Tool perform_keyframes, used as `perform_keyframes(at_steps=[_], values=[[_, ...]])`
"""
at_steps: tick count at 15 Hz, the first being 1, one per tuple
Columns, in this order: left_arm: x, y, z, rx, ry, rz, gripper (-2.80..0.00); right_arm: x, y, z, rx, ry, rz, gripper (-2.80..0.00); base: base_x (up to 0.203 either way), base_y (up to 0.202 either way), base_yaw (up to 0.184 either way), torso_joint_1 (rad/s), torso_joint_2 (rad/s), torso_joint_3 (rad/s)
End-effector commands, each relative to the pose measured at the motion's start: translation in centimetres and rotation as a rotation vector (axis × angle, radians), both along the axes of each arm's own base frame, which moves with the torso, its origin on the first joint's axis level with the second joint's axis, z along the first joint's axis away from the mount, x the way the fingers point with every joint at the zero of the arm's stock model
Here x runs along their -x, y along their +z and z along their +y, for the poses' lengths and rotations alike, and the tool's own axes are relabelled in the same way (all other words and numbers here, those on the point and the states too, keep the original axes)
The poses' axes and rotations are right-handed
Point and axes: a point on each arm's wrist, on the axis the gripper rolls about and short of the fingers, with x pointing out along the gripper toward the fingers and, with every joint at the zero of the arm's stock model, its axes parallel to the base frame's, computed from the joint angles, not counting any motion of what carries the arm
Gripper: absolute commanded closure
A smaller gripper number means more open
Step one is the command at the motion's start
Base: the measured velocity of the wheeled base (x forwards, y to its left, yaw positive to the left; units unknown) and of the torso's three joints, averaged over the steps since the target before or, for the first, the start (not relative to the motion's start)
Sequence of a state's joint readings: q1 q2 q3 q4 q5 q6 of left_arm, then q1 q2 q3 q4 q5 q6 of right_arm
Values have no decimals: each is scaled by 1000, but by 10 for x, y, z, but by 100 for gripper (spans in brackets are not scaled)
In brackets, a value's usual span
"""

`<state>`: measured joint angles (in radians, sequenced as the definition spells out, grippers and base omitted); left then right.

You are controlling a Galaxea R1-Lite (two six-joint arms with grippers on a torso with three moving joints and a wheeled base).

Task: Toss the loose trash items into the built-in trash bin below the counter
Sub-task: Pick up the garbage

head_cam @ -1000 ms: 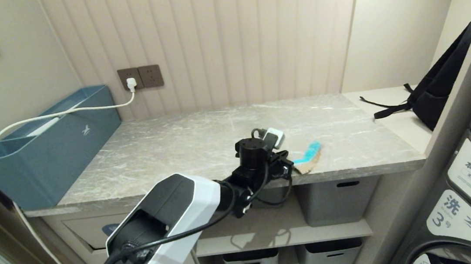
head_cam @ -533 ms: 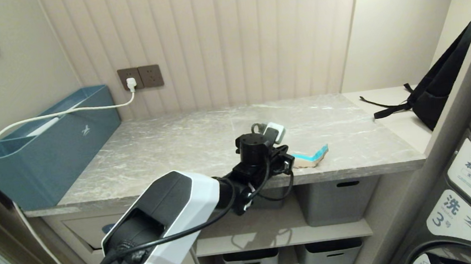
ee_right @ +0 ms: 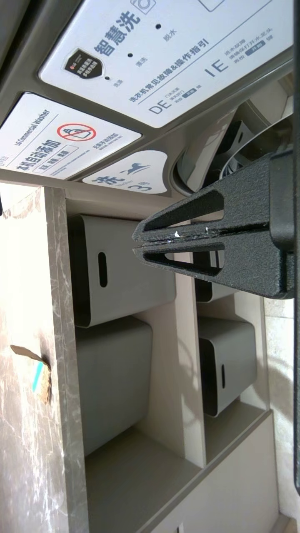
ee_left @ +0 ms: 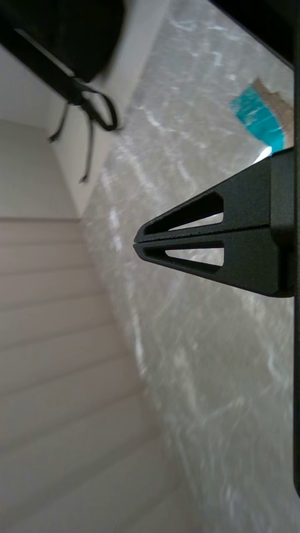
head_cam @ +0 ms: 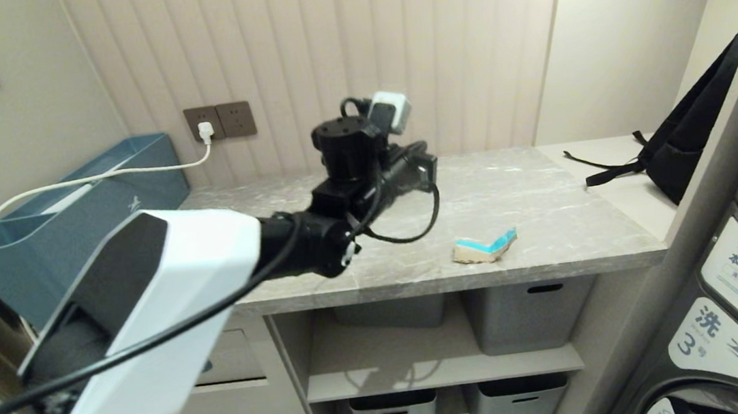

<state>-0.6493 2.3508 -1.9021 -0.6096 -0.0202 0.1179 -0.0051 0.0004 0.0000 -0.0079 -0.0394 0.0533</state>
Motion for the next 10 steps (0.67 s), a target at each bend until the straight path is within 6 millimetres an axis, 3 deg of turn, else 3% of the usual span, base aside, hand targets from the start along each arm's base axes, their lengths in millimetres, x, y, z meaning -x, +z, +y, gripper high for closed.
perform_keyframes(at_steps=[1,3,4,7,8,10], values=[[34,90,50,91,43,-123,0,0,0,0,17,1,5,0,0,0,0,0,0,0],[60,132,111,109,127,-132,0,0,0,0,14,-2,2,0,0,0,0,0,0,0],[74,137,144,104,177,-90,0,1,5,0,16,0,-11,0,0,0,0,0,0,0],[142,110,226,109,288,114,0,2,58,0,10,10,-17,0,0,0,0,0,0,0],[170,96,251,139,338,188,0,-8,85,1,-4,21,17,0,0,0,0,0,0,0],[209,68,290,255,451,331,0,-53,135,2,-30,88,140,0,0,0,0,0,0,0]])
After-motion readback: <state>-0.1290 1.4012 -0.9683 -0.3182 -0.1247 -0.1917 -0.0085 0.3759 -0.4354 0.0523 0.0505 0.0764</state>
